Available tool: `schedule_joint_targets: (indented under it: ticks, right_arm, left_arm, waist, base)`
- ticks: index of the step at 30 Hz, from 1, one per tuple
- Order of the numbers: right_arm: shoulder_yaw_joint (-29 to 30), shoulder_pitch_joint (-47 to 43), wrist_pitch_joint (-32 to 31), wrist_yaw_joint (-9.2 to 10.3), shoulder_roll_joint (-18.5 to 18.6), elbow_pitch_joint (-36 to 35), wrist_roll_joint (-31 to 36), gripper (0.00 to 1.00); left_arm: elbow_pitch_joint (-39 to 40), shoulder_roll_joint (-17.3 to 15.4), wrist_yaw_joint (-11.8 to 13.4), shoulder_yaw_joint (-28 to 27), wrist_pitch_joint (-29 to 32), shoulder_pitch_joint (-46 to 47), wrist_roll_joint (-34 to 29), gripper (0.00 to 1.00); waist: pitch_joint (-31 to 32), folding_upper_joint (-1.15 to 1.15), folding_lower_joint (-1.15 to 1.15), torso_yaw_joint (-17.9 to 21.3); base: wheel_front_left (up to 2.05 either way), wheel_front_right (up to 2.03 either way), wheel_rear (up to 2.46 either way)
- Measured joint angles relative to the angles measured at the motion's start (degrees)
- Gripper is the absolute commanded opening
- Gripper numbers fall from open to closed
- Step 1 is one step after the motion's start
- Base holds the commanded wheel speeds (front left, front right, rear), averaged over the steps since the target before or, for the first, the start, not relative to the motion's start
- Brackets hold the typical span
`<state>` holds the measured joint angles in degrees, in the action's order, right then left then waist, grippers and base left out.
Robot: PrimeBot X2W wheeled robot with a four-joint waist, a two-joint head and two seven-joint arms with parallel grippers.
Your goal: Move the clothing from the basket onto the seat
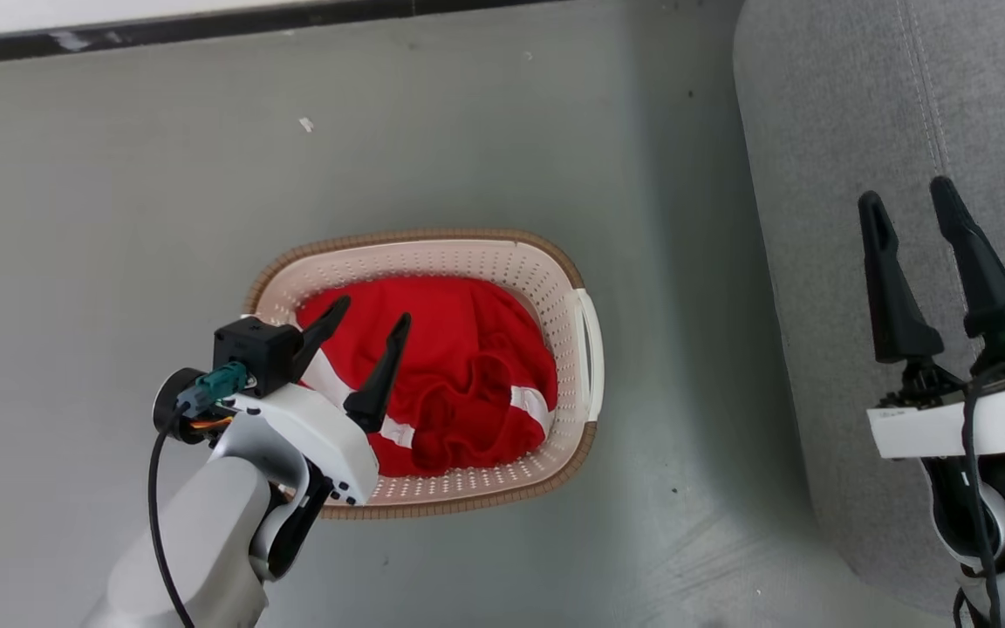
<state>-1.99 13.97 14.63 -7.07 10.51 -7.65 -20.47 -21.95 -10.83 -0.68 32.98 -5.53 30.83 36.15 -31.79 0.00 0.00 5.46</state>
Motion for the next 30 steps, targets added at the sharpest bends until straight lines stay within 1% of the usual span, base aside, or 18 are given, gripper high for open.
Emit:
schedule_joint_targets:
  ticks: [4,11,30]
  right_arm:
    - [-0.7,1.7,0.0,0.0,-0.5,-0.7,0.4,1.0]
    - [-1.6,3.8,0.0,0.0,-1.2,-1.3,0.6,1.0]
    - [-4.3,7.8,0.0,0.0,-3.4,-2.8,1.4,1.0]
  left_arm:
    - [-2.3,0.5,-0.5,-0.1,0.6,1.4,0.6,1.0]
    - [-7.2,1.3,-0.8,-0.2,2.0,4.2,0.7,1.0]
    - [-18.1,1.0,-1.3,-0.8,4.2,11.7,0.5,1.0]
  waist:
    - [-1.9,0.0,0.0,1.1]
    - [-5.1,0.0,0.0,3.0]
    - [-12.7,0.0,0.0,8.0]
  base:
    - [0.0,0.0,0.0]
    - [0.0,0.0,0.0]
    - [0.0,0.0,0.0]
